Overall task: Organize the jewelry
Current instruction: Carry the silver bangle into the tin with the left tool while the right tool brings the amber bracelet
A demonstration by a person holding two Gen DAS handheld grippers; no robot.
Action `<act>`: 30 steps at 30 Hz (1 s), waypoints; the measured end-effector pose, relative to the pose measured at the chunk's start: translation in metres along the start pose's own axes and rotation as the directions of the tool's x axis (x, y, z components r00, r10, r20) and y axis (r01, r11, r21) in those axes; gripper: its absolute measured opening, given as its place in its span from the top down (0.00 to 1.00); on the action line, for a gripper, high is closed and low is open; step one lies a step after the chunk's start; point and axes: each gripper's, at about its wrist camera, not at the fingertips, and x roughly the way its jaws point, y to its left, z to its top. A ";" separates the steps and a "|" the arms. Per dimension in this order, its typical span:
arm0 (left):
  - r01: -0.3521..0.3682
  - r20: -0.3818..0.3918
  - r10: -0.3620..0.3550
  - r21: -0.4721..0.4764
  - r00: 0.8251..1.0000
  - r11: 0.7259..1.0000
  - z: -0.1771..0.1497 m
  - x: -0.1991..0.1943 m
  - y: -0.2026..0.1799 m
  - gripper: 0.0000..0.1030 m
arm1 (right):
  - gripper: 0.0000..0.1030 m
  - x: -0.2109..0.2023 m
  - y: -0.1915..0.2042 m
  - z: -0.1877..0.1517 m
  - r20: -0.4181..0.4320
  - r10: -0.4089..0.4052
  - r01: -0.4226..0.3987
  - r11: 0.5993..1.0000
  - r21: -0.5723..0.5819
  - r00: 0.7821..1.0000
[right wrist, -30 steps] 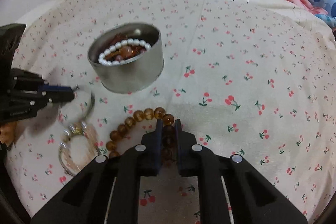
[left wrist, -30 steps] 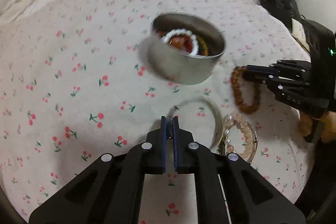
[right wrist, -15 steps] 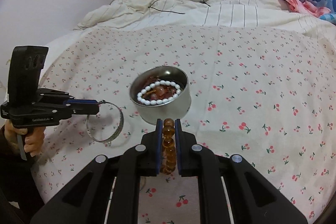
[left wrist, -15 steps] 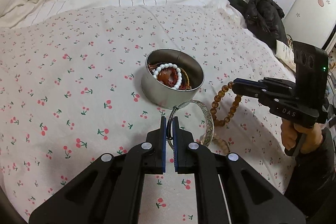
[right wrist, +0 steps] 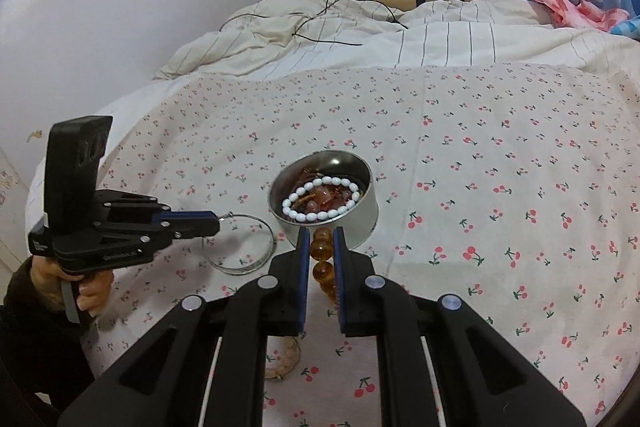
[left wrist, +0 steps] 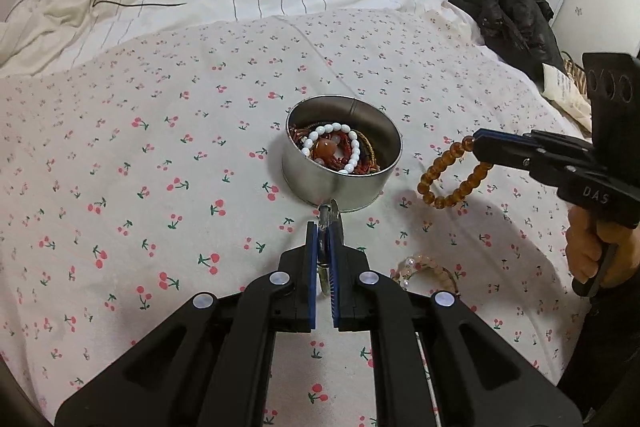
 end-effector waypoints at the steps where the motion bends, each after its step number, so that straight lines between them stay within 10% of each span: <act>1: -0.006 0.003 0.006 0.007 1.000 1.000 0.000 -0.001 -0.002 0.95 | 0.88 -0.001 0.001 0.001 0.005 0.008 -0.008 1.000 0.002 1.000; 14: 0.036 -0.010 -0.037 -0.057 0.999 0.998 0.003 -0.002 0.022 0.95 | 0.88 0.002 0.000 0.000 -0.008 0.020 -0.020 1.000 0.012 1.000; 23: -0.156 -0.032 0.155 -0.031 0.987 0.987 -0.007 0.042 0.032 0.28 | 0.88 0.005 -0.001 -0.004 -0.016 0.051 -0.051 0.998 0.024 0.999; 25: -0.129 -0.075 0.125 -0.043 0.989 0.991 -0.011 0.055 0.033 0.28 | 0.88 0.005 -0.002 -0.004 -0.014 0.056 -0.056 0.998 0.028 0.998; 28: -0.128 -0.087 0.127 -0.008 0.988 0.992 -0.010 0.057 0.026 0.90 | 0.88 0.006 -0.002 -0.005 -0.017 0.055 -0.055 0.998 0.029 0.998; 30: -0.116 -0.087 0.116 -0.002 0.990 0.993 -0.008 0.053 0.025 0.96 | 0.88 0.006 -0.004 -0.005 -0.016 0.055 -0.054 0.998 0.033 0.998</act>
